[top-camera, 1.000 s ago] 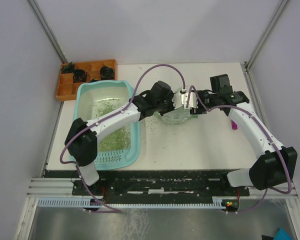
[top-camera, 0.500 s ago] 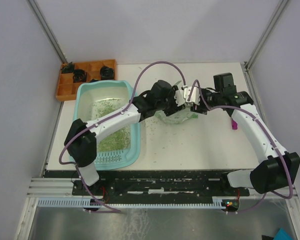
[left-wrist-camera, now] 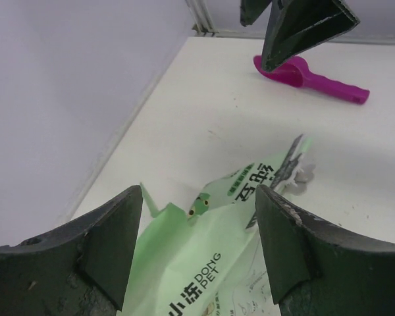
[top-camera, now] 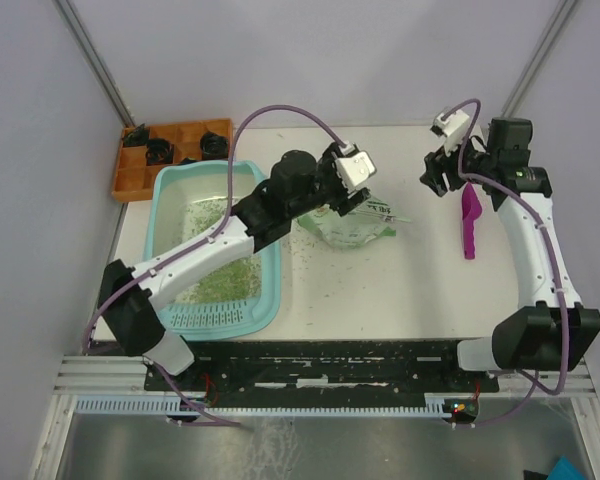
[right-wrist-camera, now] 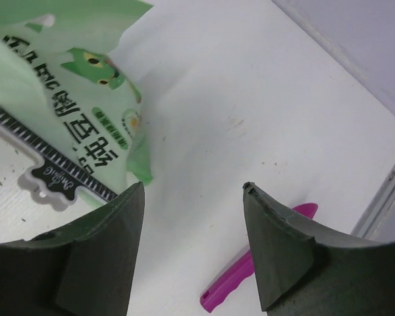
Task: Fill the litter box with clean litter
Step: Reset both arms
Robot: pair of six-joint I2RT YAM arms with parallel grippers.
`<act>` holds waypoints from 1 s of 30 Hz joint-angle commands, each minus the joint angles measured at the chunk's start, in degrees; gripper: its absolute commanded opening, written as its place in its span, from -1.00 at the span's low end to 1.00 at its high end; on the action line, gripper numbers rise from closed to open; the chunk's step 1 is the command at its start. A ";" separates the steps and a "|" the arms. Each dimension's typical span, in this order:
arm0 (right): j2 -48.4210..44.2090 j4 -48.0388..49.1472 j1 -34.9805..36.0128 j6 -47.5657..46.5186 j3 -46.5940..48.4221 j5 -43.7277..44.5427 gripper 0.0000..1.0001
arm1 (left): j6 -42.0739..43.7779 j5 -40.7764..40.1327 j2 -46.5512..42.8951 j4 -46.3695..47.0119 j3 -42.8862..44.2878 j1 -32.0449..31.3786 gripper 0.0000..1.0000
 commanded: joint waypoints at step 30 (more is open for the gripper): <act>29.83 -1.34 -8.39 40.69 31.48 8.12 0.79 | -32.27 -18.41 -11.35 2.66 -3.05 27.19 0.58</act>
